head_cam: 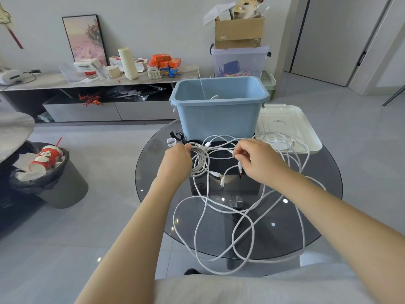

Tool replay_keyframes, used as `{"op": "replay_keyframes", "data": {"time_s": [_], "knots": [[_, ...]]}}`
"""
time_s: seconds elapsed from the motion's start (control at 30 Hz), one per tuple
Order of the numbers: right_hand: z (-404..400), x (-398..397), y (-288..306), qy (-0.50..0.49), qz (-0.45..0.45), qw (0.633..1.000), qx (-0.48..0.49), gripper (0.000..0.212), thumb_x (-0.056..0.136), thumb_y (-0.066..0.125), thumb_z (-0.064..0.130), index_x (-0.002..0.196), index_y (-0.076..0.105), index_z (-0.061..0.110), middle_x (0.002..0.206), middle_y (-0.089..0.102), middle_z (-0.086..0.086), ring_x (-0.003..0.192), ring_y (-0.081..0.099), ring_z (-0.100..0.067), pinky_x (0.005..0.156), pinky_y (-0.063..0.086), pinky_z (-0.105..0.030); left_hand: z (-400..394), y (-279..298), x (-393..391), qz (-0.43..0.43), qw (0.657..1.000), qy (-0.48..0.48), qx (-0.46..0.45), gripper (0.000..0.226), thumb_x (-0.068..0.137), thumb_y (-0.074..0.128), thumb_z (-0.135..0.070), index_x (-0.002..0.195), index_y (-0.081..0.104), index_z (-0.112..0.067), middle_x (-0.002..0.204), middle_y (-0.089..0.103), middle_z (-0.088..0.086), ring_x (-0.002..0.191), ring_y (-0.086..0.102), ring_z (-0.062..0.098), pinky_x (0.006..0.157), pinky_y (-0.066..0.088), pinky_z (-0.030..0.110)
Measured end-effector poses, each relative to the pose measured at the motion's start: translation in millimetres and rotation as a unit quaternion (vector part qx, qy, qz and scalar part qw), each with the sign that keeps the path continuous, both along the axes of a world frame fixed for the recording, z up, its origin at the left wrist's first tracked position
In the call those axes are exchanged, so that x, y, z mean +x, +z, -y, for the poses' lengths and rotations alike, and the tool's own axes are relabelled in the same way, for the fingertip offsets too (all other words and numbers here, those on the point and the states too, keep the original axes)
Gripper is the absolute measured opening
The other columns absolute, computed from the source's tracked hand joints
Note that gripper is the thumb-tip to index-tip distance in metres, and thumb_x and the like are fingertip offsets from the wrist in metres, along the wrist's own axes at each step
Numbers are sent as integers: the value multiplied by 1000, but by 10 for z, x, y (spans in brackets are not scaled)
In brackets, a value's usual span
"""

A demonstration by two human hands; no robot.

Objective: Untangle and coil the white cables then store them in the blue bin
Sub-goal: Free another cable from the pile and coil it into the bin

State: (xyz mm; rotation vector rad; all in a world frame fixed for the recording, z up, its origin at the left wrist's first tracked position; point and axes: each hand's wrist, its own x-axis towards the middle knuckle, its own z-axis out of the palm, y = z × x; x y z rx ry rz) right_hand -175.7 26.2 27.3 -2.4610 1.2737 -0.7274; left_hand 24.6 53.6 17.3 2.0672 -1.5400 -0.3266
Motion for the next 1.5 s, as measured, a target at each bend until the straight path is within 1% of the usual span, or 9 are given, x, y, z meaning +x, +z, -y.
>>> {"op": "replay_keyframes", "data": {"time_s": [0.13,0.3,0.43,0.6,0.73,0.87,1.07,1.2,1.5], "knots": [[-46,131,-59,10,12,996,-89,8,89,55,9,89,63,7,92,65,-5,91,55,-21,76,43,-29,-2,26,-117,4,1000,-12,10,34,104,27,-21,102,55,-1,85,56,11,82,52,32,68,38,35],[-24,233,-118,38,27,977,-210,11,88,55,10,82,61,4,81,61,-9,80,50,-22,73,39,-26,-25,64,-272,-90,993,-71,10,38,101,36,-25,67,48,-13,69,57,6,68,51,23,61,35,28],[30,191,-153,44,37,969,-238,18,90,47,12,83,61,3,82,59,-10,81,49,-23,75,39,-26,-76,117,-318,-230,969,-84,13,40,99,41,-19,61,46,-15,60,54,2,52,51,7,44,35,10],[-9,167,-64,7,206,976,-70,10,83,64,2,85,67,11,81,59,6,71,52,-3,70,38,-7,-105,137,-396,-262,962,-69,-19,39,98,44,-19,60,47,-15,61,58,3,46,48,4,44,36,11],[-20,165,50,-36,359,927,102,22,83,62,0,89,64,21,77,61,7,69,55,1,70,45,-11,-113,147,-544,-164,981,-101,-28,28,99,39,-21,75,53,-17,68,58,1,62,54,14,62,43,26],[-18,150,94,-55,433,877,202,25,85,61,0,101,63,19,80,62,4,70,58,-5,68,49,-18,-167,133,-643,-68,984,-158,-43,24,101,35,-19,97,55,-7,70,49,-3,63,45,13,59,25,27],[0,124,112,-84,478,834,262,18,83,65,1,85,65,19,75,65,6,60,58,-1,56,45,-14,-158,159,-646,-105,981,-137,-85,30,97,40,-20,86,57,2,66,51,6,62,44,19,60,36,33],[0,77,154,-71,516,799,300,17,83,63,-2,85,64,15,70,63,4,54,56,-5,49,42,-14,-158,167,-641,-137,974,-141,-109,37,96,47,-29,79,56,2,58,45,-1,56,39,13,51,30,20],[-35,32,201,-36,487,831,266,21,85,63,1,95,65,20,74,64,6,63,60,-1,55,44,-14,-115,109,-605,-137,972,-156,-111,27,95,51,-38,80,60,-17,55,46,-8,53,44,3,51,32,13]]}}
